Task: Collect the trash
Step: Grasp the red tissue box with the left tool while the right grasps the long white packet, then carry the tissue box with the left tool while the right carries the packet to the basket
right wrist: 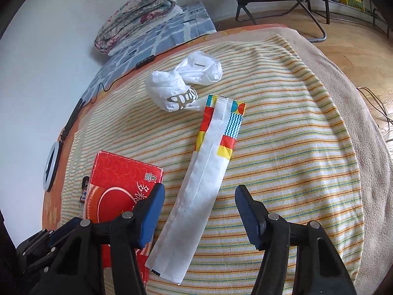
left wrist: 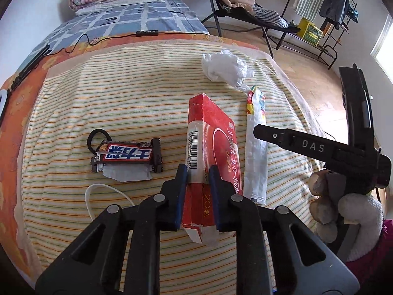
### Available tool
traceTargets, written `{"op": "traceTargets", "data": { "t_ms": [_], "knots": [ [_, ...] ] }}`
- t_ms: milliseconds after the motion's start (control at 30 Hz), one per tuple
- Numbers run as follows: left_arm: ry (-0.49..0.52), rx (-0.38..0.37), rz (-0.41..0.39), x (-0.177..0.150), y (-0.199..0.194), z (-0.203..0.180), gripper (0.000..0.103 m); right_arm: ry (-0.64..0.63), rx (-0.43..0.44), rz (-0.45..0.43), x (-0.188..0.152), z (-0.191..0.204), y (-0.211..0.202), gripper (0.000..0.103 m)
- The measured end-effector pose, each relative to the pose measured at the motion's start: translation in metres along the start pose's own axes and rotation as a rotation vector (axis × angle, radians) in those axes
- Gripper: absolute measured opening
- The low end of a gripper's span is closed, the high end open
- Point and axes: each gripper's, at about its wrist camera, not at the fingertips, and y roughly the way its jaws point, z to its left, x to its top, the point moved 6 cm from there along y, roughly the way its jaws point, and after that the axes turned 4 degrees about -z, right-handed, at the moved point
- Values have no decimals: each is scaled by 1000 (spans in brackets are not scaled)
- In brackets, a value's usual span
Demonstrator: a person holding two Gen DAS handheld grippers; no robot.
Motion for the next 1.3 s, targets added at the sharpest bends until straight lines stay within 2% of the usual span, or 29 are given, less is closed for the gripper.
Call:
{"op": "traceTargets", "data": {
  "t_ms": [267, 367, 533, 833, 1000, 1133, 1300],
  "knots": [
    [22, -105, 28, -4, 4, -37, 17, 31, 10, 18, -2, -7, 5, 53],
    [-7, -115, 43, -5, 11, -39, 17, 40, 13, 29, -2, -11, 8, 44],
    [-66, -154, 66, -6, 22, -40, 17, 75, 24, 20, 1, -23, 8, 37],
    [-176, -225, 34, 6, 22, -36, 18, 119, 77, 26, -4, -29, 8, 26],
    [-188, -222, 29, 9, 24, -40, 21, 115, 83, 27, -6, -30, 7, 25],
    [-209, -242, 64, 6, 34, -42, 24, 114, 87, 29, -7, -30, 7, 25],
    [-205, -219, 73, 4, 37, -43, 26, 102, 81, 30, -8, -30, 5, 21]
  ]
}}
